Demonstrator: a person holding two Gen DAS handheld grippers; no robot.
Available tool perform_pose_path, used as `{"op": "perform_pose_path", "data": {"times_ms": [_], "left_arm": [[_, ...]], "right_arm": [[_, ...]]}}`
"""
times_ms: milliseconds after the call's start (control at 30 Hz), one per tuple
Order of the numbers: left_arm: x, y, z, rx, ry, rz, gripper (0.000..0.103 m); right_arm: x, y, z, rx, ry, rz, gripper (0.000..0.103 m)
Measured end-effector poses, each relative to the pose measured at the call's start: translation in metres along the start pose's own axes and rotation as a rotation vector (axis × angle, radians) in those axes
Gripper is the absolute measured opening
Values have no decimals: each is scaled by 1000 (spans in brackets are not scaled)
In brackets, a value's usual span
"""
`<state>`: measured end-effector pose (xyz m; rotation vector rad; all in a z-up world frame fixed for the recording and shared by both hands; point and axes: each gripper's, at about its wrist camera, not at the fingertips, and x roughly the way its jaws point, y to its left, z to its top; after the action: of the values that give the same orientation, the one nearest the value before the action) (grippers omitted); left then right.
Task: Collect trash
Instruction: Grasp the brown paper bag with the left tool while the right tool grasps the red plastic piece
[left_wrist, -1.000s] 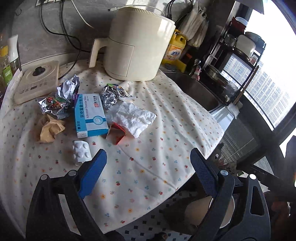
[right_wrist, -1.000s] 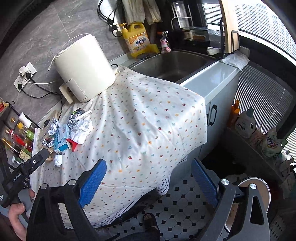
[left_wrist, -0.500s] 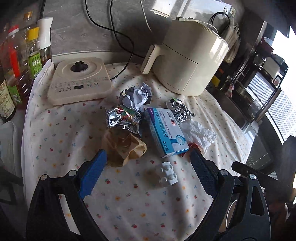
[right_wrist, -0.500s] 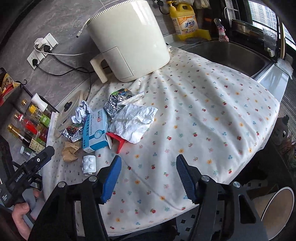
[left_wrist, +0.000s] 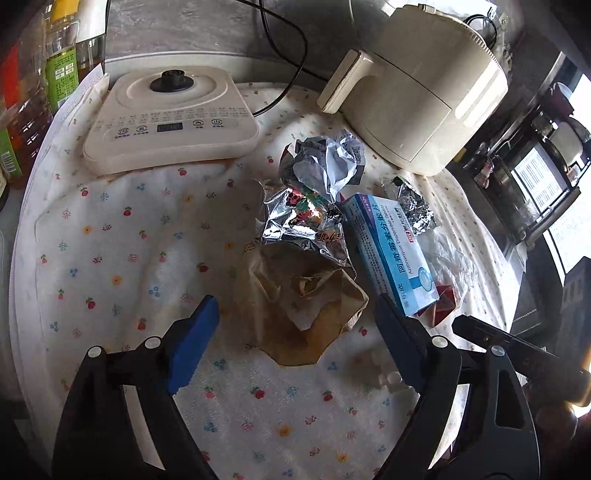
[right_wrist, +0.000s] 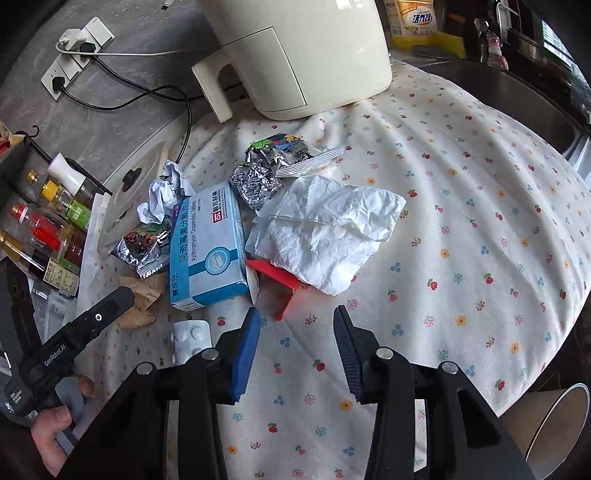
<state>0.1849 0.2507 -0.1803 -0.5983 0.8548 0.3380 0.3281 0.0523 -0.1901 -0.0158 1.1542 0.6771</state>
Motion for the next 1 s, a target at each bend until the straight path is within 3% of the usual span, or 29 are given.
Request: {"op": "perform_pose_path", "data": {"times_ms": [100, 167, 233, 300, 400, 733, 867, 1000], "left_arm": [[6, 2, -2, -6, 29, -14, 62], [8, 4, -2, -4, 55, -34, 30], [5, 5, -4, -4, 58, -29, 23], [-1, 4, -7, 10, 47, -24, 21], [-13, 3, -10, 20, 20, -8, 21], [-40, -15, -32, -21, -59, 17, 21], [-43, -43, -41, -24, -70, 6, 21], [-43, -88, -47, 45, -69, -24, 21]], "right_arm": [[7, -1, 4, 9, 11, -2, 38], [11, -2, 6, 9, 20, -2, 34], [16, -2, 7, 8, 33, 1, 28], [19, -2, 7, 1, 43, 10, 14], [15, 2, 4, -25, 35, 28, 4], [-17, -8, -17, -79, 32, 94, 3], [-49, -36, -28, -57, 10, 94, 3], [-82, -76, -40, -7, -30, 63, 3]]}}
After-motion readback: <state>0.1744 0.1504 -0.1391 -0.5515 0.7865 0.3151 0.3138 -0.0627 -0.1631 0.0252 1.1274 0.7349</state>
